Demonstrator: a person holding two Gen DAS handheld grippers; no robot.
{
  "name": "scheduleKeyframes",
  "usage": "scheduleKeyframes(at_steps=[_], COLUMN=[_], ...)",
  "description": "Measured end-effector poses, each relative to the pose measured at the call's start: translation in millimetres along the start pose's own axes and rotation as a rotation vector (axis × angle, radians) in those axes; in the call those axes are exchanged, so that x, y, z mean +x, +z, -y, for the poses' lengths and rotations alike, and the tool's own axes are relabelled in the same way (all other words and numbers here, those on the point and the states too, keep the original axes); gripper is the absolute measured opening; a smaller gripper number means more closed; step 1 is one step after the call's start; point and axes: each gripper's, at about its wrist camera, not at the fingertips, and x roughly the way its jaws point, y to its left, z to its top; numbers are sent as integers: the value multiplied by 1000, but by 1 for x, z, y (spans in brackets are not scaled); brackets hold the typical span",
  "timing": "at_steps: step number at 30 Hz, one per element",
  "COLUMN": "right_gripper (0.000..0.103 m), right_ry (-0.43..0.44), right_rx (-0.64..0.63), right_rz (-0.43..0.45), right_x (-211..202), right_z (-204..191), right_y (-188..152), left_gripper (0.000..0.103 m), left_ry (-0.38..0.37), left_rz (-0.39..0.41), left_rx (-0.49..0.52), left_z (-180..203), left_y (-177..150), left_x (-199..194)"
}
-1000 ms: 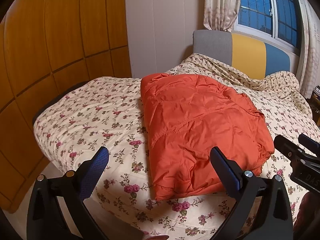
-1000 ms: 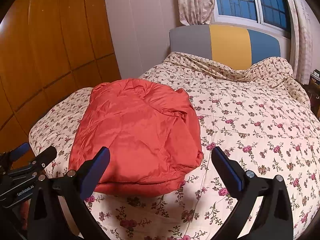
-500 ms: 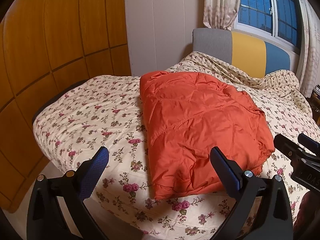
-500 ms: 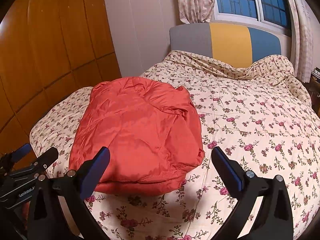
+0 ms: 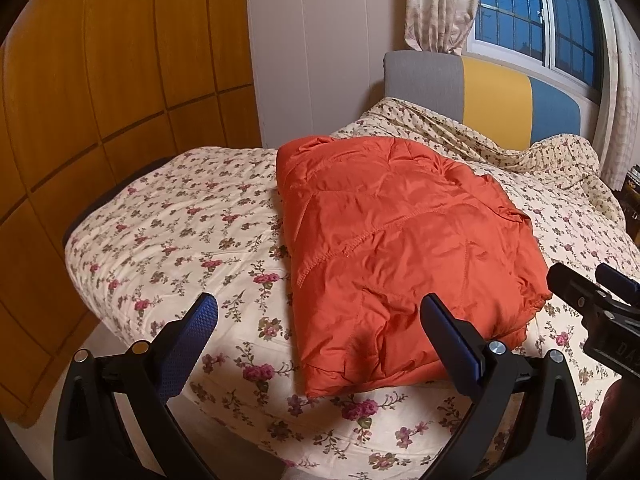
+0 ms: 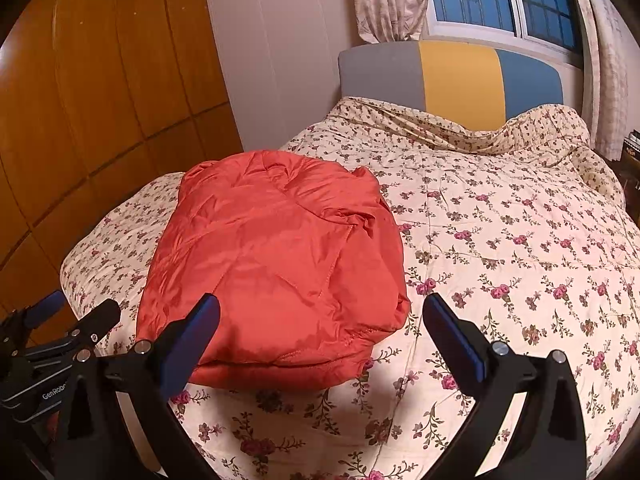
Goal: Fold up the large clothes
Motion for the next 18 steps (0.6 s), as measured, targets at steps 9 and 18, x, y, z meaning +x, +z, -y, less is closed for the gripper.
scheduleKeyframes(at_steps=[9, 18], right_gripper=[101, 101], right_ry=[2, -7], right_rx=[14, 49], right_rz=[-20, -43], right_x=[9, 20], right_z=[3, 16], right_y=[-2, -1], left_gripper=[100, 100], left_ry=[20, 8], left_rz=[-9, -59], left_rx=[-22, -56], left_z=[1, -3], left_y=[-3, -2], left_x=[6, 20])
